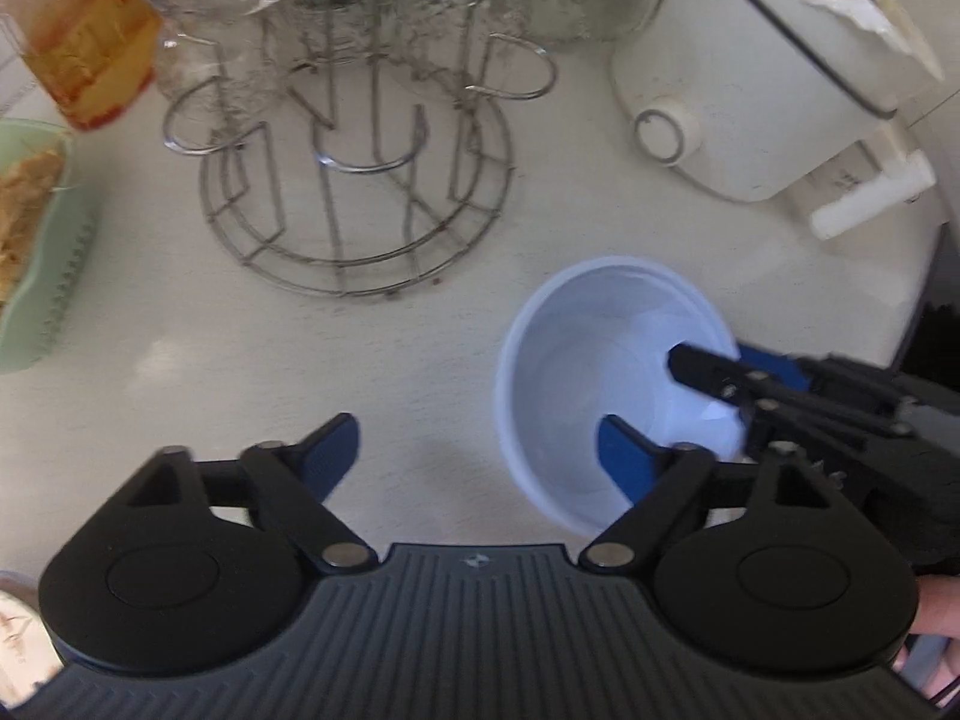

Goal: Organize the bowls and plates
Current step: 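Close the right gripper on the translucent bowl's rim, then lift the translucent bowl and carry it over the other translucent bowl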

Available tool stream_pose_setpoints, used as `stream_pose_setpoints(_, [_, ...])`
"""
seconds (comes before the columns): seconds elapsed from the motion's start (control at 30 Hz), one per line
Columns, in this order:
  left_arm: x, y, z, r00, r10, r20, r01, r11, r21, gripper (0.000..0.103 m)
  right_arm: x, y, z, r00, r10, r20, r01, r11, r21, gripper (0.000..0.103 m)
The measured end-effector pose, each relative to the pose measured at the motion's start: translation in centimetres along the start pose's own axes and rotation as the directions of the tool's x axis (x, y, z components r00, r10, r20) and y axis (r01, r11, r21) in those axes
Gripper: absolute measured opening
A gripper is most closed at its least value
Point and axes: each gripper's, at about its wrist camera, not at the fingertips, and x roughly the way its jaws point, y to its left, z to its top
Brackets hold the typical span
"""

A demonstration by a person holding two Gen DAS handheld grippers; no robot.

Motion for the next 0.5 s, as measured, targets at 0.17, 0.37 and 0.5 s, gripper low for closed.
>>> stream_pose_setpoints(0.17, [0.6, 0.0, -0.1, 0.997, -0.073, 0.002, 0.073, 0.996, -0.059, 0.056, 0.6, -0.4, 0.0, 1.000, 0.022, -0.017, -0.022, 1.000, 0.003, 0.011])
stream_pose_setpoints(0.37, [0.4, -0.4, 0.0, 0.997, -0.083, 0.006, 0.083, 0.994, -0.069, 0.053, 0.7, 0.0, 0.2, 0.999, 0.038, -0.024, -0.038, 0.999, 0.008, 0.011])
stream_pose_setpoints(0.5, [-0.5, 0.2, -0.2, 0.996, -0.089, 0.020, 0.091, 0.990, -0.110, 0.053, 0.4, 0.1, 0.2, 0.998, 0.055, -0.018, -0.054, 0.998, 0.017, 0.011])
